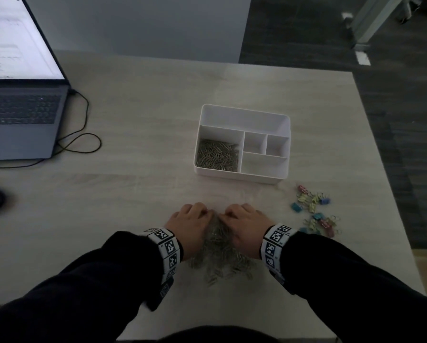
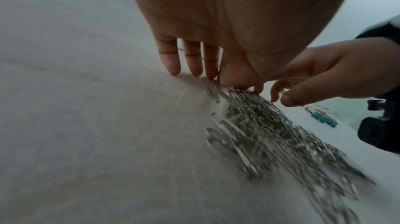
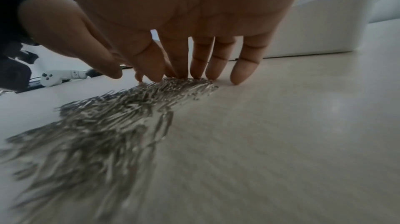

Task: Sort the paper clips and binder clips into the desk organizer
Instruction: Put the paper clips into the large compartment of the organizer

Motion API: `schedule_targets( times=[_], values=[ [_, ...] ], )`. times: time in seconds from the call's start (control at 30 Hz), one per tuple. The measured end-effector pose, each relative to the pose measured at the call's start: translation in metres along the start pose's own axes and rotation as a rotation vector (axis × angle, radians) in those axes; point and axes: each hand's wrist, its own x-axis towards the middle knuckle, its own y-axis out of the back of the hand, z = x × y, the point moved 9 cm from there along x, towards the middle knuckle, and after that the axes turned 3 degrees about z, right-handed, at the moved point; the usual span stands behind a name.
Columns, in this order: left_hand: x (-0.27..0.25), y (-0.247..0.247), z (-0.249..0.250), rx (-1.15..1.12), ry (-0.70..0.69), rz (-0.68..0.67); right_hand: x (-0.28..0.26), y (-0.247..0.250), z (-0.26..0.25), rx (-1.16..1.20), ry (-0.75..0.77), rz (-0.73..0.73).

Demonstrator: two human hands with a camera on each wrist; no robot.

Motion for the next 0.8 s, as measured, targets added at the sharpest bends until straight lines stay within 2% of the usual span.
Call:
schedule_targets(
  times=[0.17, 0.3, 0.43, 0.6, 0.8],
  values=[
    [-0.02, -0.017, 0.009, -0.051, -0.05, -0.036, -0.022, -0.01, 0.0, 0.081, 0.025, -0.004],
    [-0.034, -0.008, -0.008, -0.12, 0.046, 0.076, -0.042, -0.007, 0.026, 0.136, -0.131, 0.071],
    [-0.049, -0.012, -0.024, -0.088, 0.145, 0.037, -0.055, -0.025, 0.037, 0.165, -0.238, -0.018],
    [-0.055, -0.023, -0.006, -0.05, 0.147, 0.04, -0.057, -0.045, 0.026, 0.172, -0.234, -0.082],
    [-0.041, -0.026, 0.013, -0.157, 0.131, 0.093, -0.042, -0.038, 0.011, 0.245, -0.234, -0.007]
  ],
)
